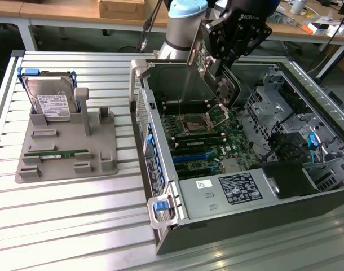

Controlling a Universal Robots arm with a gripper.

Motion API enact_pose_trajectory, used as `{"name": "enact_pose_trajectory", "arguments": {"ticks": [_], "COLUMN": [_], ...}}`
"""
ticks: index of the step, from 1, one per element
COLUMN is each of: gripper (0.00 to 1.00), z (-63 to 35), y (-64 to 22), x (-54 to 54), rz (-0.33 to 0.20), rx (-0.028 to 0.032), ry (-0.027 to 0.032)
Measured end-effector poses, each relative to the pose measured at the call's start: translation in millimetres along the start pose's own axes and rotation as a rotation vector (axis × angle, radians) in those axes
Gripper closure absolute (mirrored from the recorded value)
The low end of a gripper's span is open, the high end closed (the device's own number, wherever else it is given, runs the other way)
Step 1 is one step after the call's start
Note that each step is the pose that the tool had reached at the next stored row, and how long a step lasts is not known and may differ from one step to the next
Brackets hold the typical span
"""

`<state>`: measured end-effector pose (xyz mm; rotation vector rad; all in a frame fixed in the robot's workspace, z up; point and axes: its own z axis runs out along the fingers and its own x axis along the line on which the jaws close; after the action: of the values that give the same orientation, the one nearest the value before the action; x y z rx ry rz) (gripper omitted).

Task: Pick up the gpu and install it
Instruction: 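Insert the gpu into the slot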

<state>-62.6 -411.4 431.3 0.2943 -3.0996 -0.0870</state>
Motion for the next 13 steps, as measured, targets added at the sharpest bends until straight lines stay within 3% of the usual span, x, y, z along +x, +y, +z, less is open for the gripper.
{"name": "enact_pose_trajectory", "arguments": {"ticks": [13], "gripper": [0.74], "z": [0.0], "y": [-0.1], "x": [-0.5], "rz": [-0.112], "rx": [0.0026], "ry": [0.0066]}}
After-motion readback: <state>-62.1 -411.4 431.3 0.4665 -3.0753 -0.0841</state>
